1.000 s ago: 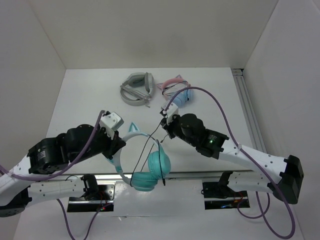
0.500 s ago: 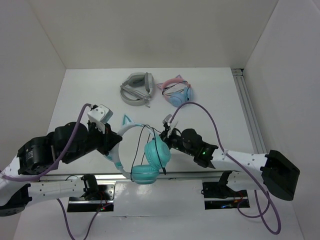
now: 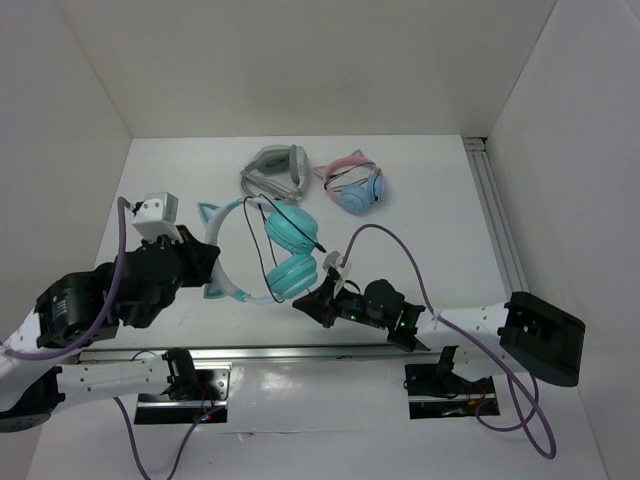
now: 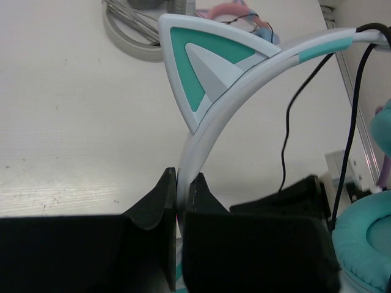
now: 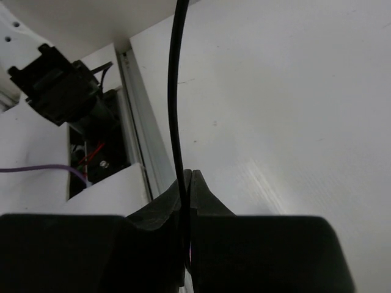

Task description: Wrap the headphones

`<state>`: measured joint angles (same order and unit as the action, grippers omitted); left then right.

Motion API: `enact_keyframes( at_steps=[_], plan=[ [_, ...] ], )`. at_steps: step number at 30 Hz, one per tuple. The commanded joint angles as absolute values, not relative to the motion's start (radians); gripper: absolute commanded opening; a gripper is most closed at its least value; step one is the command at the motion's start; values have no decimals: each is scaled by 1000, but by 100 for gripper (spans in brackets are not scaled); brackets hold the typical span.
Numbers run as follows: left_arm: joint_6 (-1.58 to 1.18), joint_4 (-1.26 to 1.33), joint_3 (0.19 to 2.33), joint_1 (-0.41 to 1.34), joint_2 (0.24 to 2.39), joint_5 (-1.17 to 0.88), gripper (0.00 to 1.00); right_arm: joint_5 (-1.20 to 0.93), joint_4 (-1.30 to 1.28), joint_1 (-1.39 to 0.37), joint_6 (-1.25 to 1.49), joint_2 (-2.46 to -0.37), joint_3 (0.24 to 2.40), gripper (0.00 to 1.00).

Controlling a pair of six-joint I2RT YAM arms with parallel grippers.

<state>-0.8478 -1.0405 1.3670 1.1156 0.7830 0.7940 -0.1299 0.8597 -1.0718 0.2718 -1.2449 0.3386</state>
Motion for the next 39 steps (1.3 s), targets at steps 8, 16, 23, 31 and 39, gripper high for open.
enact_keyframes(
  at_steps=[8, 16, 23, 31, 39],
  plan=[
    [-1085, -1055, 1497, 1118, 894, 995, 0, -66, 1040, -1173, 288, -1278, 291, 7],
    [-1098, -1080, 1526, 1118, 905, 1006, 0, -87, 1088, -1183, 307, -1339, 281, 16],
    [-1098, -1080, 1517, 1118, 896, 1006, 0, -115, 1088, -1193, 307, -1382, 299, 19],
    [-1108, -1080, 1499, 1118, 887, 1006, 0, -115, 1118, -1204, 316, -1427, 319, 16],
    [-1190, -1156, 1499, 1118, 887, 1060, 0, -65, 1085, -1256, 325, -1468, 328, 0]
  ],
)
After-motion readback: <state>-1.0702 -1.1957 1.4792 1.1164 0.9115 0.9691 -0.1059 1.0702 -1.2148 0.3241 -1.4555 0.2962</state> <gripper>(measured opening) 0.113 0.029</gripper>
